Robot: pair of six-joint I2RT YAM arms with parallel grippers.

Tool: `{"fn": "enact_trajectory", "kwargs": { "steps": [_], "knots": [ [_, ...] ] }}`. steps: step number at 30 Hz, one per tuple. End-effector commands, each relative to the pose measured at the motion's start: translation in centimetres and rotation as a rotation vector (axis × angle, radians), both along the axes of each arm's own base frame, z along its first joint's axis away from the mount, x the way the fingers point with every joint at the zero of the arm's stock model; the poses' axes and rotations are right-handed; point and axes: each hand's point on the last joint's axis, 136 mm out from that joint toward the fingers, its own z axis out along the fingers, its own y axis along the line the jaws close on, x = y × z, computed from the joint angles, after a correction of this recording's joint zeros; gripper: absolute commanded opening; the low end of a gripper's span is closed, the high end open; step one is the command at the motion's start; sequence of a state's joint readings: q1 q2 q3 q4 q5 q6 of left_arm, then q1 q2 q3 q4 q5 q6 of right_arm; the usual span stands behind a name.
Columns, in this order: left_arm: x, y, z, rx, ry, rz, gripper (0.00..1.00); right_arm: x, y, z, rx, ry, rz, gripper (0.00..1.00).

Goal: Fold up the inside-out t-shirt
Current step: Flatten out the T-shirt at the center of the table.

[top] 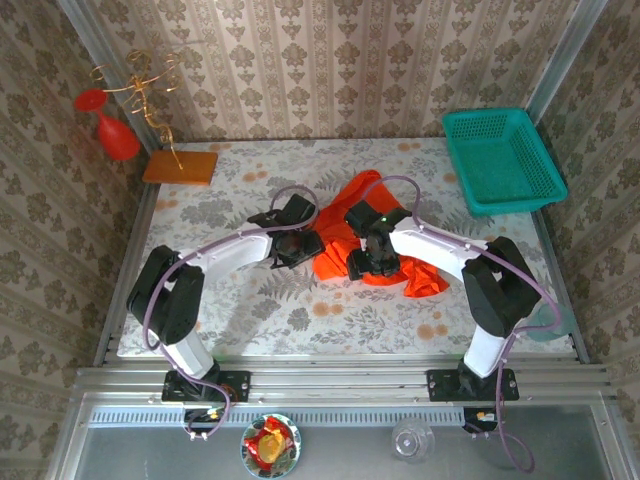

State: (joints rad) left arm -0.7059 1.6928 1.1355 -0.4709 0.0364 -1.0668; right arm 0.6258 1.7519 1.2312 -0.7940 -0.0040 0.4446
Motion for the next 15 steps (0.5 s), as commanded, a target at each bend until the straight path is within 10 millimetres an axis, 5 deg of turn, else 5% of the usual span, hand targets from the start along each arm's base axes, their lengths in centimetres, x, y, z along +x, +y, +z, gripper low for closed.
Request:
{"fn": "enact_trajectory", "kwargs": {
  "steps": [1,6,15],
  "knots": [
    [1.2,-0.3,0.4,-0.016,-0.013,0.039,0.50,-0.8,-0.4,-0.8,-0.032,0.035,0.014,0.61],
    [1.6,-0.4,0.3,-0.047,-0.020,0.040,0.48,-1.0,-0.5,-0.8,-0.026,0.034,0.006,0.53],
    [1.8,0.7,1.2,-0.062,-0.052,0.090,0.50,-1.2,-0.1,-0.8,0.005,0.038,-0.010,0.19]
  ]
}}
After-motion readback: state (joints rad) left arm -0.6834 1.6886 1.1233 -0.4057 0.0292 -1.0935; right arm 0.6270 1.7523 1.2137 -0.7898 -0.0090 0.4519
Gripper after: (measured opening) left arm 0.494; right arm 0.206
